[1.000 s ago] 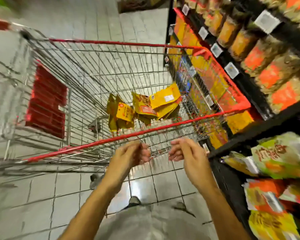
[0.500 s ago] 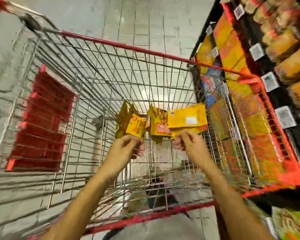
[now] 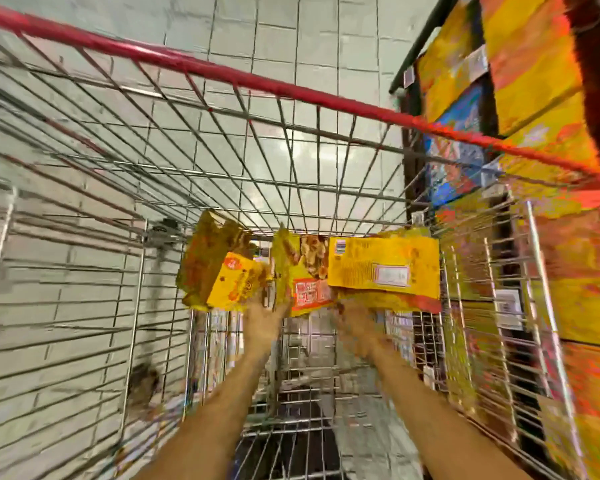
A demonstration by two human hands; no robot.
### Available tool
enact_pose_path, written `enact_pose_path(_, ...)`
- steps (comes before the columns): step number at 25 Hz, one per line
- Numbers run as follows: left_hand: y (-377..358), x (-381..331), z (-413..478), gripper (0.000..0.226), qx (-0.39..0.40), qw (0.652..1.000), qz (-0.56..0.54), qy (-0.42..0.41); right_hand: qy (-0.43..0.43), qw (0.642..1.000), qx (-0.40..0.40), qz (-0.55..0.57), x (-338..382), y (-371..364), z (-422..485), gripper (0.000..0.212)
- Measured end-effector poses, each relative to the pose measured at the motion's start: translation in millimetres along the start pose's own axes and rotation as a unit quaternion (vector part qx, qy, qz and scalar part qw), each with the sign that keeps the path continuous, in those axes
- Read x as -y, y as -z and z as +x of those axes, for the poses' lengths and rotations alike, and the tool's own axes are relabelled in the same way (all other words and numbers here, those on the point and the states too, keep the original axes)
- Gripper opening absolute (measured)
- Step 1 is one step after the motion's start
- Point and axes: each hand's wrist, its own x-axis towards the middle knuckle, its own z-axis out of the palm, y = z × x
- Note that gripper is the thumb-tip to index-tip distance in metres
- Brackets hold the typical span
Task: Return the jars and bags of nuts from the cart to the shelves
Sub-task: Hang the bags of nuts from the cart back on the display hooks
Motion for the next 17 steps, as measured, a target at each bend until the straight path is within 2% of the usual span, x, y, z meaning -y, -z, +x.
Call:
enact_pose_path(2, -23.0, 5.6, 24.4, 0.037, -0.019, 0.998, 0.053, -0.005, 0.007, 0.996, 0.003, 0.085, 2.6, -10.5, 11.9, 0.02)
enact_pose_path(4, -31.2, 4.2, 35.8, 0.027, -0.053, 0.983, 0.176, -0.008, 0.018, 0.99, -0.02, 0.139, -0.9, -6.9, 28.0, 0.025)
enact_pose_path(5, -29.0, 2.3, 37.9, 0.027, -0.046, 0.972, 0.23, -0.029, 0.042, 0.99, -0.027, 0.132, 0.3, -1.1, 35.6, 0.038)
enact_pose_path(8, -1.2, -5.3, 35.3, 0.027, 0.009, 0.933, 0.337, -0.127, 0.127, 0.99, -0.047, 0.021, 16.8, 25.4, 57.1, 0.087)
enact_pose_path(10, 23.2, -18.1, 24.4, 0.026, 0.052, 0.903, 0.386, -0.184, 0.165, 0.985, -0.039, 0.017, 32.8, 37.0, 61.0, 0.102)
enact_pose_path(13, 57.5, -52.6, -1.2, 0.025, 0.093, 0.865, 0.426, -0.246, 0.176, 0.979, 0.005, 0.099, 51.0, 38.8, 37.0, 0.09)
enact_pose_path(15, 78.1, -85.1, -15.2, 0.021, 0.094, 0.853, 0.417, -0.299, 0.134, 0.978, -0.037, 0.157, 57.7, 41.3, 14.4, 0.085)
enact_pose_path(17, 102.0, -119.3, -35.8, 0.013, 0.092, 0.87, 0.352, -0.333, 0.117, 0.967, -0.122, 0.189, 62.9, 45.7, -19.1, 0.078)
